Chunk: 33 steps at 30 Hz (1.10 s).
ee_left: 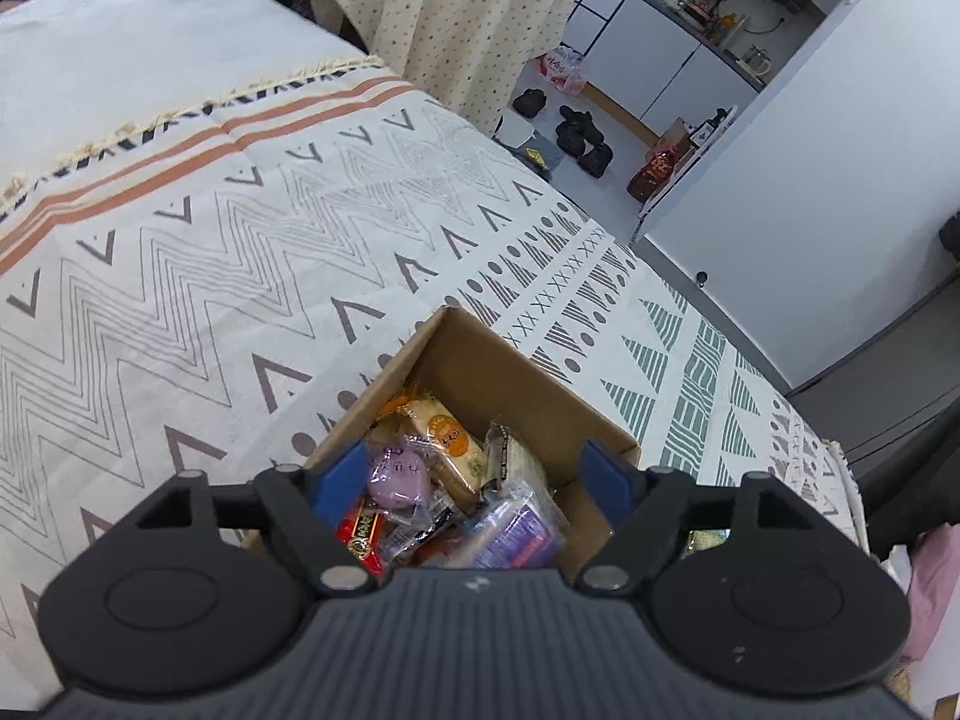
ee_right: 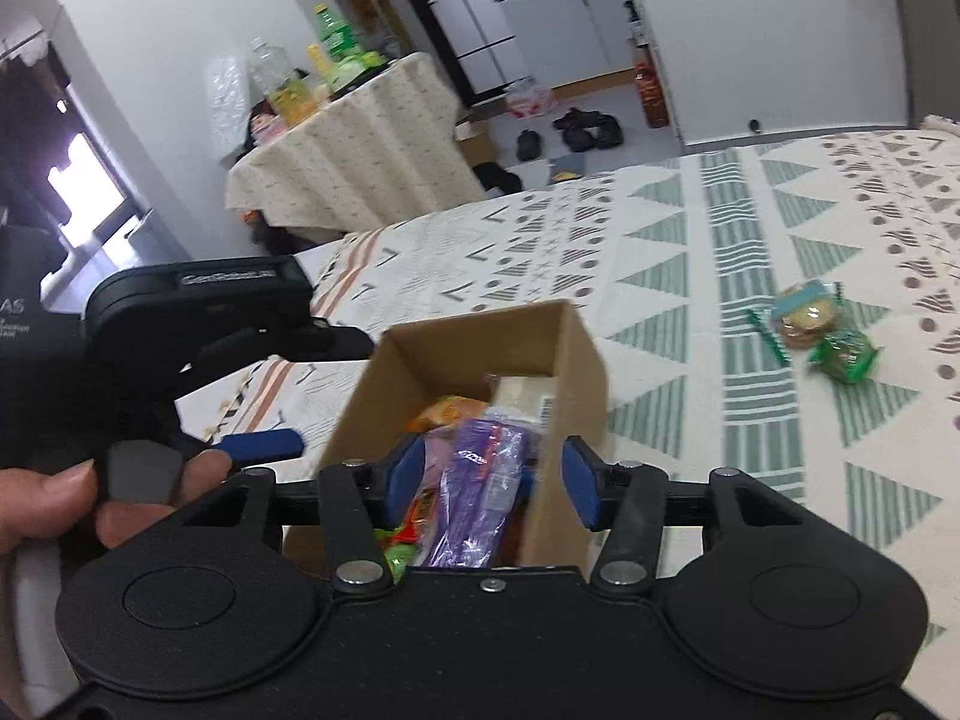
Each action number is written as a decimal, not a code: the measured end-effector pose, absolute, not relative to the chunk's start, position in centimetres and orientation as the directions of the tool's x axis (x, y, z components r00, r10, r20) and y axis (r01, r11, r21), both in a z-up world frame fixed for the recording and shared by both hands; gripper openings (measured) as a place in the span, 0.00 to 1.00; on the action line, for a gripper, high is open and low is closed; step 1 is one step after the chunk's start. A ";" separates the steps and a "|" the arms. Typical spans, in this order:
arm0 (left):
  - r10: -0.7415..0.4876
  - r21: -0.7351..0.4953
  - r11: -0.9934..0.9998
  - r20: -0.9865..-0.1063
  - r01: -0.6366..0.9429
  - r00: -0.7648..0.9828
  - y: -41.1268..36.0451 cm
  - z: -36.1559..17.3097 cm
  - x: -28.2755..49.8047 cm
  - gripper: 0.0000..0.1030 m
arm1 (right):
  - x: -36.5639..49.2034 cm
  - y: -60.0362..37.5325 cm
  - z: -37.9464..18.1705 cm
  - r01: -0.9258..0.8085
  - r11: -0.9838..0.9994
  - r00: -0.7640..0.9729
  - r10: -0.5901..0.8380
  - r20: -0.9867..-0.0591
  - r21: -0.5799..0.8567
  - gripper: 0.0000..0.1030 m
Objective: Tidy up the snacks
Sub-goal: 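Open both grippers over the box to drop the purple packets in, then withdraw both grippers from the box toward the green cake packet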
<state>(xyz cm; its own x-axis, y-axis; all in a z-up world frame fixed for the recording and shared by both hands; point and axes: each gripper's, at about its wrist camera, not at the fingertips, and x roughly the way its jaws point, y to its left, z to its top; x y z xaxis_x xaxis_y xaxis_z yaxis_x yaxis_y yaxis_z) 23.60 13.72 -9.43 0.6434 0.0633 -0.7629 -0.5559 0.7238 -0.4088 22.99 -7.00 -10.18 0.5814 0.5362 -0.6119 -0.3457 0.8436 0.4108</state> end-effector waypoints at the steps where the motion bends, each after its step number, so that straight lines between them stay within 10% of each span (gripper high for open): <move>1: 0.064 -0.403 0.730 -0.764 -0.552 0.642 13.5 -9.4 23.7 0.77 | 23.0 -7.5 -10.1 -0.336 0.847 0.586 0.531 -0.613 0.412 0.49; 33: -0.106 -0.237 0.964 -0.758 -0.120 0.644 -1.7 -8.7 27.8 0.98 | 22.8 -24.0 -13.6 -0.147 0.898 0.722 0.383 -0.576 0.414 0.81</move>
